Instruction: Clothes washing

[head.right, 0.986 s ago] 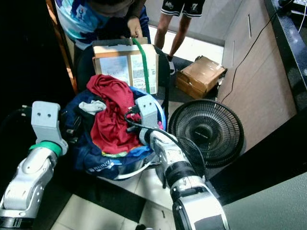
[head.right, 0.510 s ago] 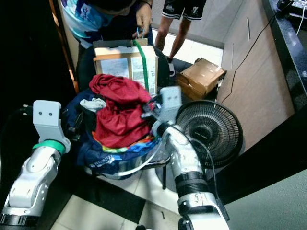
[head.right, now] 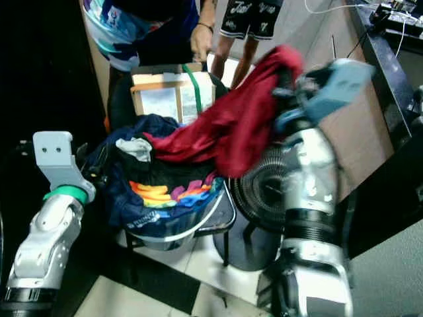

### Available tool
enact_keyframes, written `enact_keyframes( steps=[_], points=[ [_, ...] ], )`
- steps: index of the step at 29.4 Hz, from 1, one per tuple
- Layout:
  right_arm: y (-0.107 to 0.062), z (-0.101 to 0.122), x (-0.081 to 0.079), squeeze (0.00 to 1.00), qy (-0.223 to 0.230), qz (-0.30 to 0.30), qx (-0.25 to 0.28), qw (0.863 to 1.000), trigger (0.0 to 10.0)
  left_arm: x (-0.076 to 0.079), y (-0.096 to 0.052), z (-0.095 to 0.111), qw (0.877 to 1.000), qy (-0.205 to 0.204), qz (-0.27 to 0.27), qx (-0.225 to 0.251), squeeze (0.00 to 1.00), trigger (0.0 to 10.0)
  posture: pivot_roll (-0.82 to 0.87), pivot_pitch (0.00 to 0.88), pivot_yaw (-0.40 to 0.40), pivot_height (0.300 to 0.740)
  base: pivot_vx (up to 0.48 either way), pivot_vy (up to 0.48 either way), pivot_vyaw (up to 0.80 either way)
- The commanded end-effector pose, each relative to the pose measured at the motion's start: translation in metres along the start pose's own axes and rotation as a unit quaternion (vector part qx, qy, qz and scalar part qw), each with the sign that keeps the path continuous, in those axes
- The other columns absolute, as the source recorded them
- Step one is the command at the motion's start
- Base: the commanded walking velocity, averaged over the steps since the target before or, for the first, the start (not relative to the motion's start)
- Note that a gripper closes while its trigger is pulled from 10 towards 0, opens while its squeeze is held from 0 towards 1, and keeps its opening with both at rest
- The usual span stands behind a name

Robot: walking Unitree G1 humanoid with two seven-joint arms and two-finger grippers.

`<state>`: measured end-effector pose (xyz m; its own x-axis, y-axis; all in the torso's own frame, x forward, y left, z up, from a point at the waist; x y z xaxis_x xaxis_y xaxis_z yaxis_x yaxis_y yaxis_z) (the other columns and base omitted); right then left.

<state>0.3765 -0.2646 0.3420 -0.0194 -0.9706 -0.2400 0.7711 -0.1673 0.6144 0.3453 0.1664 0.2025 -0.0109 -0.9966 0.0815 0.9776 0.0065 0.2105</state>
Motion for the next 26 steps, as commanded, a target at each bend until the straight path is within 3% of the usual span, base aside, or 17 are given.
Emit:
enact_keyframes(
  steps=[1, 2, 4, 7, 11, 13, 14, 15, 16, 19, 23, 26],
  points=[
    [0.005, 0.025, 0.034, 0.00, -0.007, -0.067, 0.041, 0.997, 0.0, -0.003, -0.001, -0.004, 1.000, -0.012, 0.009, -0.005, 0.00, 10.0, 0.02, 0.037, -0.025, 0.740, 0.000, 0.000, 0.00],
    [0.005, 0.025, 0.034, 0.00, -0.007, -0.067, 0.041, 0.997, 0.0, -0.003, -0.001, -0.004, 1.000, -0.012, 0.009, -0.005, 0.00, 10.0, 0.02, 0.037, -0.025, 0.740, 0.000, 0.000, 0.00],
    [0.005, 0.043, 0.058, 0.00, -0.026, -0.094, 0.051, 0.994, 0.0, -0.003, 0.000, -0.004, 1.000, -0.010, 0.010, -0.005, 0.00, 10.0, 0.02, 0.036, -0.023, 0.740, 0.000, 0.000, 0.00],
    [0.001, 0.042, 0.062, 0.00, -0.037, -0.088, 0.039, 0.995, 0.0, 0.001, 0.000, -0.005, 1.000, -0.008, 0.000, -0.007, 0.00, 10.0, 0.02, 0.036, -0.023, 0.740, 0.000, 0.000, 0.00],
    [-0.018, 0.002, 0.034, 0.00, -0.066, -0.019, -0.026, 0.997, 0.0, 0.019, 0.000, -0.007, 0.999, -0.007, -0.043, -0.012, 0.00, 10.0, 0.00, 0.036, -0.007, 0.740, 0.000, 0.000, 0.00],
    [-0.018, 0.002, 0.034, 0.00, -0.066, -0.019, -0.026, 0.997, 0.0, 0.019, 0.000, -0.007, 0.999, -0.007, -0.043, -0.012, 0.00, 10.0, 0.00, 0.036, -0.007, 0.740, 0.000, 0.000, 0.00],
    [-0.040, -0.037, 0.006, 0.00, -0.054, 0.061, -0.096, 0.992, 0.0, 0.033, -0.001, -0.007, 0.997, -0.013, -0.078, -0.012, 0.00, 10.0, 0.00, 0.037, -0.003, 0.740, 0.000, 0.000, 0.00],
    [-0.048, -0.050, -0.004, 0.00, -0.041, 0.091, -0.121, 0.988, 0.0, 0.037, -0.002, -0.007, 0.996, -0.016, -0.089, -0.011, 0.00, 10.0, 0.00, 0.037, -0.003, 0.740, 0.000, 0.000, 0.00],
    [-0.048, -0.050, -0.004, 0.00, -0.041, 0.091, -0.121, 0.988, 0.0, 0.037, -0.002, -0.007, 0.996, -0.016, -0.089, -0.011, 0.00, 10.0, 0.00, 0.037, -0.003, 0.740, 0.000, 0.000, 0.00],
    [-0.065, -0.068, -0.024, 0.00, 0.012, 0.150, -0.162, 0.975, 0.0, 0.046, -0.004, -0.006, 0.993, -0.019, -0.117, -0.008, 0.00, 10.0, 0.01, 0.041, -0.002, 0.740, 0.000, 0.000, 0.00],
    [-0.070, -0.072, -0.032, 0.00, 0.036, 0.168, -0.172, 0.970, 0.0, 0.048, -0.005, -0.005, 0.992, -0.018, -0.125, -0.007, 0.00, 10.0, 0.01, 0.040, -0.002, 0.740, 0.000, 0.000, 0.00],
    [-0.093, -0.082, -0.062, 0.00, 0.063, 0.197, -0.199, 0.958, 0.0, 0.043, -0.006, -0.001, 0.993, -0.013, -0.121, 0.001, 0.00, 10.0, 0.01, 0.038, -0.003, 0.740, 0.000, 0.000, 0.00]
  ],
)
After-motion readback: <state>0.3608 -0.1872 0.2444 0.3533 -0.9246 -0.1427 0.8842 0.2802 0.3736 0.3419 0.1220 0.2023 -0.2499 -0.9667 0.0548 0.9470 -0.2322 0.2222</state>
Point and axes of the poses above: a point about 5 cm out from each wrist's last joint towards the gripper, its own y axis pointing out of the wrist towards the gripper, its own z axis along the axis of the wrist's last joint, x = y × z, the point moved 2 cm from there along y, pointing out of the wrist towards the gripper, and after that the axes turned 1 degree about -y, right-handed, at the moved point
